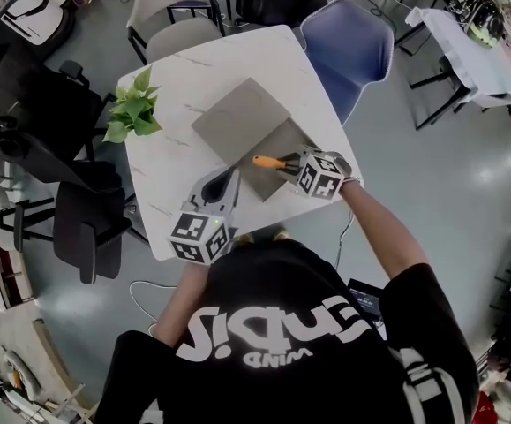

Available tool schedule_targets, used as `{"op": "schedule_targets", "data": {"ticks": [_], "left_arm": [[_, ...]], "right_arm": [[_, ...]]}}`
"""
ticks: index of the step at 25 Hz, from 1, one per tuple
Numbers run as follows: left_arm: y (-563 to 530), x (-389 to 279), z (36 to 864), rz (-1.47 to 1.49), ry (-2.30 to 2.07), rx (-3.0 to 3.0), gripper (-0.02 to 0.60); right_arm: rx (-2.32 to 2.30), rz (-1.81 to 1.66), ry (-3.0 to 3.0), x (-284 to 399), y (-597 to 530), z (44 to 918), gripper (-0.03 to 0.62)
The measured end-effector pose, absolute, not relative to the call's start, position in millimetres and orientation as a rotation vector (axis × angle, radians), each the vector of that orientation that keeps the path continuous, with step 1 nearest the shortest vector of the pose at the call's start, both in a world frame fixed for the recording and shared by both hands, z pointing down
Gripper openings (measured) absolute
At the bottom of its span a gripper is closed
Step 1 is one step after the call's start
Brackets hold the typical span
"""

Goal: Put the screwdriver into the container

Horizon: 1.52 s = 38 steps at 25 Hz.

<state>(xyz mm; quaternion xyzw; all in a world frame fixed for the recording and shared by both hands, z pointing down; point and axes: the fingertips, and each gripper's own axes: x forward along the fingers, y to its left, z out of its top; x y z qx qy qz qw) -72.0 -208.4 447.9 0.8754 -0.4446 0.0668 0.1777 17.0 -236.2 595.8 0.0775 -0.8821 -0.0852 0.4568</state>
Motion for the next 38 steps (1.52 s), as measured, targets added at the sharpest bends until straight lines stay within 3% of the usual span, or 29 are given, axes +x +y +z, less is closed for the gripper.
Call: {"op": "schedule_targets", "data": {"ticks": [38], "left_arm": [[-238.9, -81.5, 468.9, 0.238, -1.315, 2.363, 0.012]], "right_arm": [[-0.14, -0.195, -2.073, -1.0, -261.0, 661.9, 0.083]]}}
